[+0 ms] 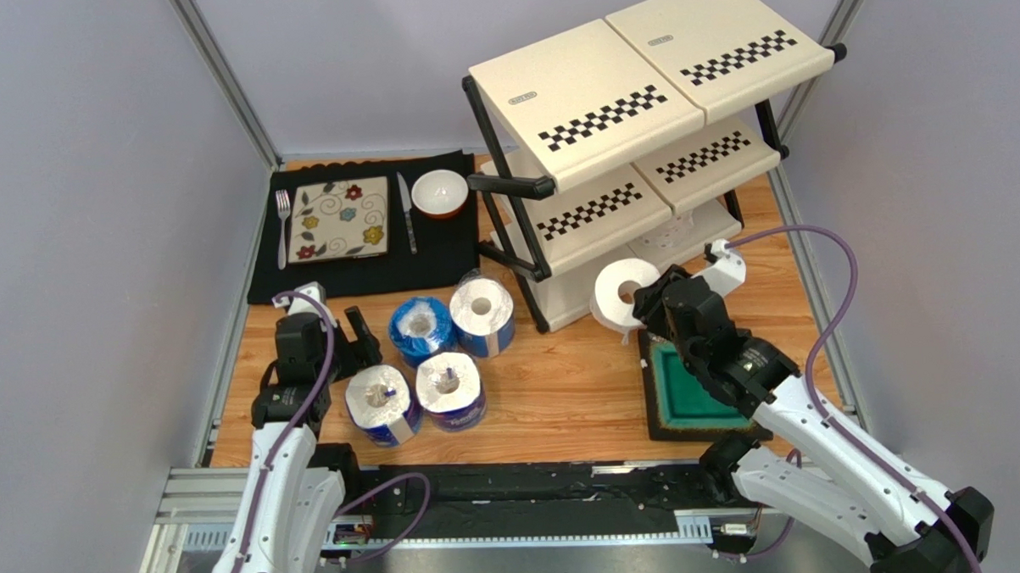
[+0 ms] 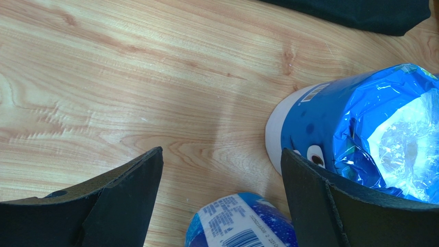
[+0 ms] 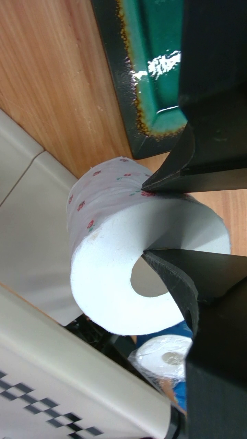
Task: Place and organize the paper towels onto the shelf
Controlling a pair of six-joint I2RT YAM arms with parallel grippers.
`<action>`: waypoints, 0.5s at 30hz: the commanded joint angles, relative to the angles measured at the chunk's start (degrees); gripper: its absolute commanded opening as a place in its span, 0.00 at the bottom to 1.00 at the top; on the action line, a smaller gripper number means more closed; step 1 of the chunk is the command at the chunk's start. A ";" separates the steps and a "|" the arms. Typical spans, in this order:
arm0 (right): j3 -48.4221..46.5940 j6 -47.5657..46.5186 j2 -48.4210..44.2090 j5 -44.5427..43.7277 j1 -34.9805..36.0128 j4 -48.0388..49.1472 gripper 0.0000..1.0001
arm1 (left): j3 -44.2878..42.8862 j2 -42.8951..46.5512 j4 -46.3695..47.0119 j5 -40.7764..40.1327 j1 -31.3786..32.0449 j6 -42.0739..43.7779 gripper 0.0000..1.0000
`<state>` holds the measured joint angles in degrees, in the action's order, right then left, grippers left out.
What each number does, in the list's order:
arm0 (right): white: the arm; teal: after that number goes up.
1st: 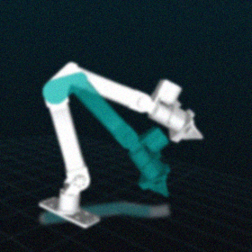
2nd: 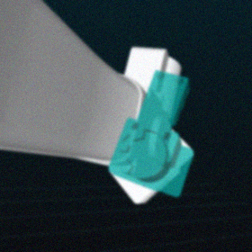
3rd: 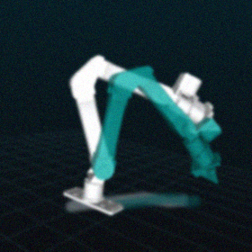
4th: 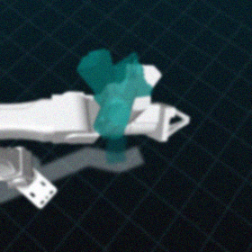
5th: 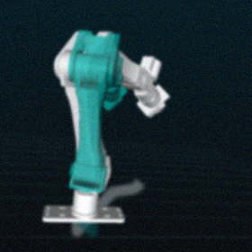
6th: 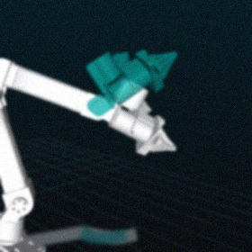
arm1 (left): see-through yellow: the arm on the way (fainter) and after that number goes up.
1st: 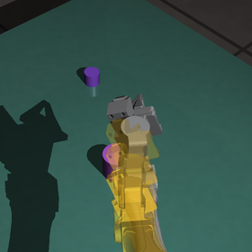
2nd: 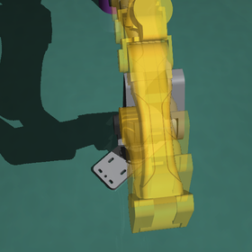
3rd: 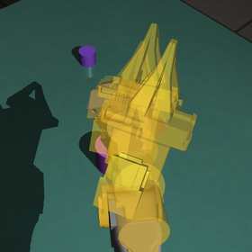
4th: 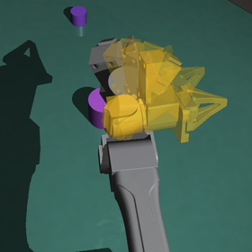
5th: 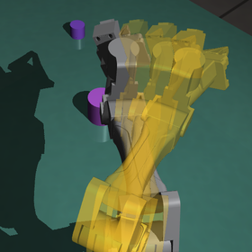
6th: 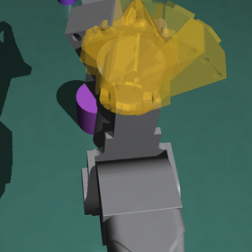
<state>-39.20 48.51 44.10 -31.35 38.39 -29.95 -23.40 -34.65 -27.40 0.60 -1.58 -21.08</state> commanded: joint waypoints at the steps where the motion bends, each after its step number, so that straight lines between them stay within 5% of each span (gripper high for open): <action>1: -1.06 -1.93 1.16 3.40 -4.98 11.93 0.30 | -1.03 -0.94 1.38 1.33 0.00 -0.36 0.93; 8: 0.70 -1.40 5.29 12.19 -14.65 19.31 0.29 | -0.69 -0.41 1.21 1.34 0.00 0.25 0.92; 15: 0.35 -1.14 9.51 15.36 -16.51 23.01 0.28 | -0.60 0.90 -0.46 0.90 0.00 1.30 0.92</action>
<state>-38.17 47.09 52.71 -18.63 22.50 -15.55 -23.40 -35.29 -27.66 1.85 -1.58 -20.93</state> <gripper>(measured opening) 0.414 0.924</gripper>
